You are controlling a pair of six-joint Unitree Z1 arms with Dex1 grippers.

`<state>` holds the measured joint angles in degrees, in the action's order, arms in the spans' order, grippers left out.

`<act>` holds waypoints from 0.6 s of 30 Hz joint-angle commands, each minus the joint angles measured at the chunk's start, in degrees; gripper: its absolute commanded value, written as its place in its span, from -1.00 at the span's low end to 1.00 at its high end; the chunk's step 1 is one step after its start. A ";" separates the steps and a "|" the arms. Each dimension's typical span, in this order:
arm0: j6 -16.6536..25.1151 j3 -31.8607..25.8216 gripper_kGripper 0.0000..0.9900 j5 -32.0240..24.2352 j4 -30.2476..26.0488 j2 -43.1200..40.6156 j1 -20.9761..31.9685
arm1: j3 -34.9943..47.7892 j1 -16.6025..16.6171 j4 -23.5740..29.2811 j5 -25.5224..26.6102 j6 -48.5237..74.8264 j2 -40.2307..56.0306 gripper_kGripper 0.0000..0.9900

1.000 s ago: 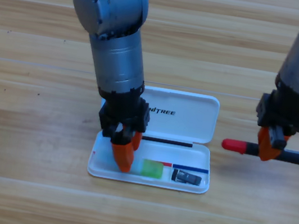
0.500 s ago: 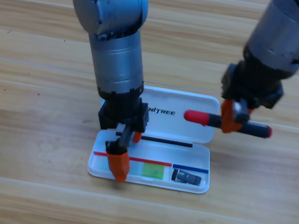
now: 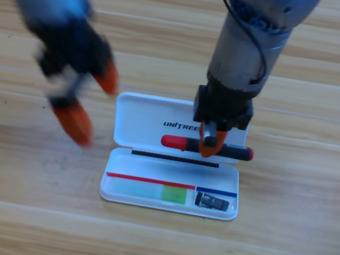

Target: Clean up eraser and pencils

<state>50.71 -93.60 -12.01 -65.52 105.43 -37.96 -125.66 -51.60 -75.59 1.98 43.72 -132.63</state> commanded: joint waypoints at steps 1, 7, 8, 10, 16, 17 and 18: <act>3.17 2.89 1.00 0.14 -0.74 -8.14 13.27 | -3.19 -1.66 -1.67 -1.27 -0.22 -7.29 -1.00; 8.09 4.74 1.00 -4.87 -0.66 -8.49 21.62 | -6.00 -2.10 -1.84 -1.19 -0.22 -10.02 -1.00; 8.62 5.18 1.00 -5.40 -0.66 -8.49 22.23 | -6.35 -2.19 -1.84 -1.19 -0.22 -10.28 -1.00; 8.88 5.79 1.00 -5.49 -0.66 -8.49 22.49 | -7.06 -2.37 -1.93 -1.19 -0.22 -10.98 -1.00; 9.06 7.55 1.00 -5.75 -0.31 -7.96 22.49 | -8.82 -2.63 -2.46 -1.10 -0.31 -12.65 -1.00; 9.06 7.64 1.00 -5.84 -0.31 -7.78 22.49 | -8.90 -2.63 -2.46 -1.10 -0.39 -12.74 -1.00; 9.23 7.90 1.00 -5.84 -0.31 -7.78 22.49 | -8.99 -2.63 -2.46 -1.10 -0.48 -12.74 -1.00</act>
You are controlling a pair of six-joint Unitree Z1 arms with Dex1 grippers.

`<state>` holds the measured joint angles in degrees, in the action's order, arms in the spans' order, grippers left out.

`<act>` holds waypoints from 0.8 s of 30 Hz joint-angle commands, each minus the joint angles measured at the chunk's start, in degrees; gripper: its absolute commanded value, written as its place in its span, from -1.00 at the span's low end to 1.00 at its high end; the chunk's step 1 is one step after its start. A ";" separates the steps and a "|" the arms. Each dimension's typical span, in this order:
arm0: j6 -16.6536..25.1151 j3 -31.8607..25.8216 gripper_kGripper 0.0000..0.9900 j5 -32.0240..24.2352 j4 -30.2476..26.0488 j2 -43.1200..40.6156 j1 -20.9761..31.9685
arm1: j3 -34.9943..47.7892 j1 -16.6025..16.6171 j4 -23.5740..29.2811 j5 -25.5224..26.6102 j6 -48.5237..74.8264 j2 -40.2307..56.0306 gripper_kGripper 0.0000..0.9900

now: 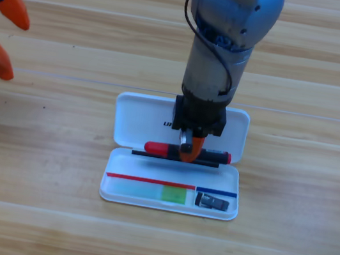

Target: Clean up eraser and pencils

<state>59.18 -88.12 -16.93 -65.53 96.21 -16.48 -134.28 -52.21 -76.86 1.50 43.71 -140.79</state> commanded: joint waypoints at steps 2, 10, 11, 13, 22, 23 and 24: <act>0.84 2.69 1.00 -0.91 -0.21 1.52 1.02 | -0.37 -2.11 -1.19 -0.63 -0.47 -4.58 -1.00; 1.11 2.69 1.00 -0.91 -0.12 2.05 1.10 | -0.37 -2.11 -1.63 -0.63 -0.56 -4.58 -1.00; 1.11 2.69 1.00 -0.91 -0.12 2.14 1.19 | -0.37 -2.11 -1.63 -0.63 -0.56 -4.58 -1.00; 1.11 2.78 1.00 -0.91 -0.04 2.40 1.19 | -0.37 -2.11 -1.72 -0.63 -0.64 -4.58 -1.00; 1.37 3.04 1.00 -1.09 0.40 3.37 1.19 | -0.28 -2.64 -3.30 -0.54 -1.08 -1.32 0.67; 1.37 3.13 1.00 -1.09 0.40 3.45 1.19 | -0.28 -2.81 -3.56 -0.36 -1.08 -0.36 0.70; 1.37 3.13 1.00 -1.09 0.49 3.45 1.19 | -0.28 -2.90 -4.00 -0.27 -1.26 0.70 0.74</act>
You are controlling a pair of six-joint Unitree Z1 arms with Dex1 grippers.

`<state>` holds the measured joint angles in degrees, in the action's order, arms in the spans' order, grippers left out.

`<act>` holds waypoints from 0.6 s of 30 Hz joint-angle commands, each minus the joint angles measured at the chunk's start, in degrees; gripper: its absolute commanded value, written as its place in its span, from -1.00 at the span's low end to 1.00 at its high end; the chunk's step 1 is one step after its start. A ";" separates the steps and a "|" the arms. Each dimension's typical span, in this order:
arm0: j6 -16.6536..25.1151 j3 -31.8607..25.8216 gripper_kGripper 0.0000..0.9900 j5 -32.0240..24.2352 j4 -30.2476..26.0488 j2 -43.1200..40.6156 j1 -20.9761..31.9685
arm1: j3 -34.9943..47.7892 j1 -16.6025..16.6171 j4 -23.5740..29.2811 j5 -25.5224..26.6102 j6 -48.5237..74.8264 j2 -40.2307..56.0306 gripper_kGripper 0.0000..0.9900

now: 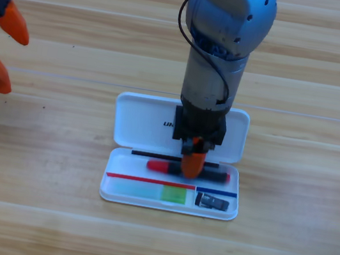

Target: Clean up eraser and pencils

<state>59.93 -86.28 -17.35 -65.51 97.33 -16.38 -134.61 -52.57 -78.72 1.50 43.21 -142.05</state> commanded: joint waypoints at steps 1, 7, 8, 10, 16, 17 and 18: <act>0.62 1.29 1.00 -0.67 0.47 2.43 1.08 | 0.05 -2.71 -2.49 -0.01 -1.11 3.10 0.74; 0.62 2.16 1.00 -0.67 1.17 2.96 0.99 | 1.80 -3.68 -3.90 3.68 -3.93 14.44 0.75; 0.62 2.43 1.00 -0.75 1.52 3.04 1.08 | 2.42 -3.77 -3.90 5.09 -4.98 16.90 0.78; 0.62 2.34 1.00 -0.84 2.23 3.31 1.17 | 3.82 -3.77 -3.90 8.08 -7.27 21.47 0.79; 0.62 -1.53 1.00 -3.22 4.51 7.00 3.63 | 9.45 -3.77 -2.58 13.09 -12.80 31.75 0.79; 0.62 -3.02 1.00 -3.92 4.60 8.40 4.16 | 10.77 -3.77 -1.79 13.44 -13.24 33.25 0.80; 0.62 -4.78 1.00 -4.71 4.69 10.25 4.69 | 12.00 -3.77 -1.00 13.62 -13.86 34.56 0.80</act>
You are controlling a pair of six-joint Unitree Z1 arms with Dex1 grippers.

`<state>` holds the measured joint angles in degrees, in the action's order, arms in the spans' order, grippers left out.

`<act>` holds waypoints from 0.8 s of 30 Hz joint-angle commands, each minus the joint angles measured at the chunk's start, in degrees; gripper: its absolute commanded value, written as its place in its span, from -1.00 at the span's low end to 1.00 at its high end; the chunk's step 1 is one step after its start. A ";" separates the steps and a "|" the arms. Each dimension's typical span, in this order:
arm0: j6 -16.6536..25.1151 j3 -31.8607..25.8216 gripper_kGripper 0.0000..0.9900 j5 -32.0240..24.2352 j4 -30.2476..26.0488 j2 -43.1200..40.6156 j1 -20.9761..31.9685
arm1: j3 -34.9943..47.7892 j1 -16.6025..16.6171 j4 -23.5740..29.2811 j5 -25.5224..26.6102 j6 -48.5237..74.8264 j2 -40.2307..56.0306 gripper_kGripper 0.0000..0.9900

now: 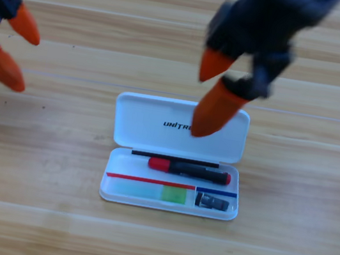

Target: Clean up eraser and pencils

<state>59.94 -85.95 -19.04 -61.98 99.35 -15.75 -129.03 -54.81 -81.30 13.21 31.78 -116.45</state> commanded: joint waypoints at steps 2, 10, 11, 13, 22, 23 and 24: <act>1.15 -9.41 0.96 -5.30 1.16 12.62 4.85 | 9.06 -1.61 3.60 2.35 -3.66 11.77 0.80; 2.03 -25.23 0.21 -13.57 0.90 30.20 5.38 | 23.38 -1.44 16.96 5.33 -7.44 22.50 0.80; 2.03 -26.46 0.07 -14.27 0.90 31.96 5.38 | 25.67 -1.35 19.25 5.51 -7.96 24.08 0.80; 2.91 -27.43 -0.25 -16.47 0.81 34.77 4.58 | 30.24 -1.09 23.91 6.48 -8.84 26.80 0.82; 3.17 -30.59 -1.00 -18.05 0.98 39.78 -0.07 | 42.46 -0.91 35.68 8.67 -10.69 31.46 0.83; 2.73 -30.59 -1.00 -18.40 0.98 39.78 -0.51 | 43.69 -0.91 37.00 8.76 -10.69 31.99 0.83; 2.38 -30.51 -1.00 -18.66 0.90 39.87 -1.04 | 44.92 -0.91 38.41 8.76 -10.78 32.52 0.83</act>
<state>63.00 -116.55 -36.40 -61.87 136.33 -13.03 -89.38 -55.31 -47.93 20.90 21.52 -86.77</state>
